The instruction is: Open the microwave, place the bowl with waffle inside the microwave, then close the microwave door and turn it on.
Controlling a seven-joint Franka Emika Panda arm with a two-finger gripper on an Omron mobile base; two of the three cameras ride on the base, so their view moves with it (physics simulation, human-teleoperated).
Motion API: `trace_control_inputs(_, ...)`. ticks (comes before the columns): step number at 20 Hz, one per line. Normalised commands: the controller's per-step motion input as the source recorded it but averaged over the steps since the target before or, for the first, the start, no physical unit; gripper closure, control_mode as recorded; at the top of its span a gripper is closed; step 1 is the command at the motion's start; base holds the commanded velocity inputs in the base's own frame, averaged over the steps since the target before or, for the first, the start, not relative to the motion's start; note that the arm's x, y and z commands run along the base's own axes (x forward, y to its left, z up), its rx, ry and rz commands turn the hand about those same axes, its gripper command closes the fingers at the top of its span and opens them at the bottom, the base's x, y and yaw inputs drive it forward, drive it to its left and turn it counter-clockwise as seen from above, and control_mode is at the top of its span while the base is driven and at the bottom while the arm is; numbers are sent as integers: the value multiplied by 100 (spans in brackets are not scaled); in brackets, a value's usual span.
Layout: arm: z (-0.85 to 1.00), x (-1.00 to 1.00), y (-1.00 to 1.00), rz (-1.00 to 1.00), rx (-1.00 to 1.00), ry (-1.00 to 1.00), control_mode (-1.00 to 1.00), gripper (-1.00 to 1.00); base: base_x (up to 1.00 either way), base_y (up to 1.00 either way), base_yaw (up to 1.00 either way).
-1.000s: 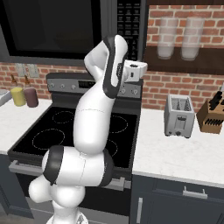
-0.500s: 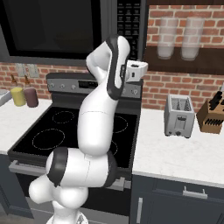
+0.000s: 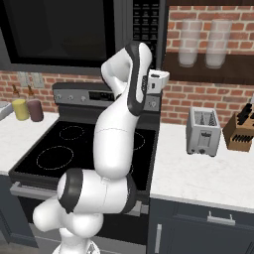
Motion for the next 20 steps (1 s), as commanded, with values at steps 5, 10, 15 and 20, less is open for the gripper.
trace_control_inputs(5, 0, 7, -2, 0, 0, 1, -100, -100, 0, 0, 0)
trace_control_inputs(10, 0, 24, 0, 0, 0, 4, -100, -100, 0, 0, 0)
trace_control_inputs(15, 0, 28, 0, 0, 0, 4, -100, -100, 0, 0, 0)
trace_control_inputs(20, 0, 36, 0, 0, 0, 5, -100, -100, 0, 0, 0)
